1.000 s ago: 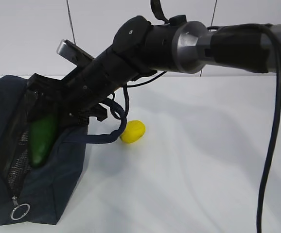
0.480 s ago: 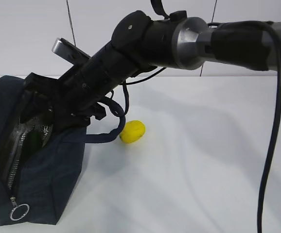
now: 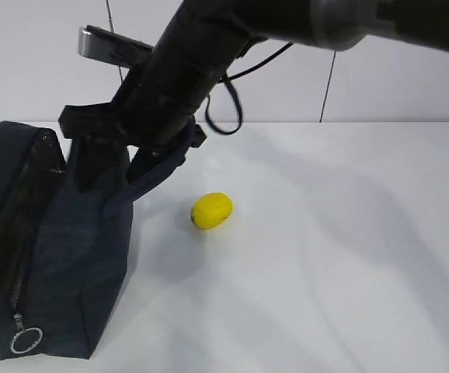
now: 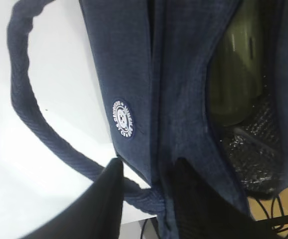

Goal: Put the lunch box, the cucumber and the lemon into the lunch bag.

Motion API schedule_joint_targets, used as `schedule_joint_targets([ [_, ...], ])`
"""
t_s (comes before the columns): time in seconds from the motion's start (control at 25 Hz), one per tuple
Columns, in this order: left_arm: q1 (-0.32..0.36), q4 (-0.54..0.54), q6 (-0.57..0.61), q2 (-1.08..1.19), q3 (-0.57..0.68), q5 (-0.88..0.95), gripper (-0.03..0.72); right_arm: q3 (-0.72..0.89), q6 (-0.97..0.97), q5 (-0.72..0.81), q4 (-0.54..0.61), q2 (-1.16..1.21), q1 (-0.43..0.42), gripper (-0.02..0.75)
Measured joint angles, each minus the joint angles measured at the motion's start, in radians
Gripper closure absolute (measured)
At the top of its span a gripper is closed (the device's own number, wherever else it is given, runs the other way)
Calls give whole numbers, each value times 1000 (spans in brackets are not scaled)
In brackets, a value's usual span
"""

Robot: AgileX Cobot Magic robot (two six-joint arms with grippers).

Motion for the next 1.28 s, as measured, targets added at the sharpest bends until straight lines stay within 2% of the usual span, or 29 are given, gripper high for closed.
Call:
schedule_joint_targets([
  [0.2,0,32,0,0,0,2,454,-57,133,139,-296,-45,2,256],
  [0.36,0,34,0,0,0,2,454,-112,176,157,-365,-55,0,256],
  [0.56,0,34,0,0,0,4,454,-136,185,163,-318,-57,0,257],
  [0.88,0,-25,0,-4,0,4,454,-147,76,133,-50,-28,0,292],
  [1.28,0,-144,54,-29,0,4,454,-313,57,161,-89,-35,-7,298],
])
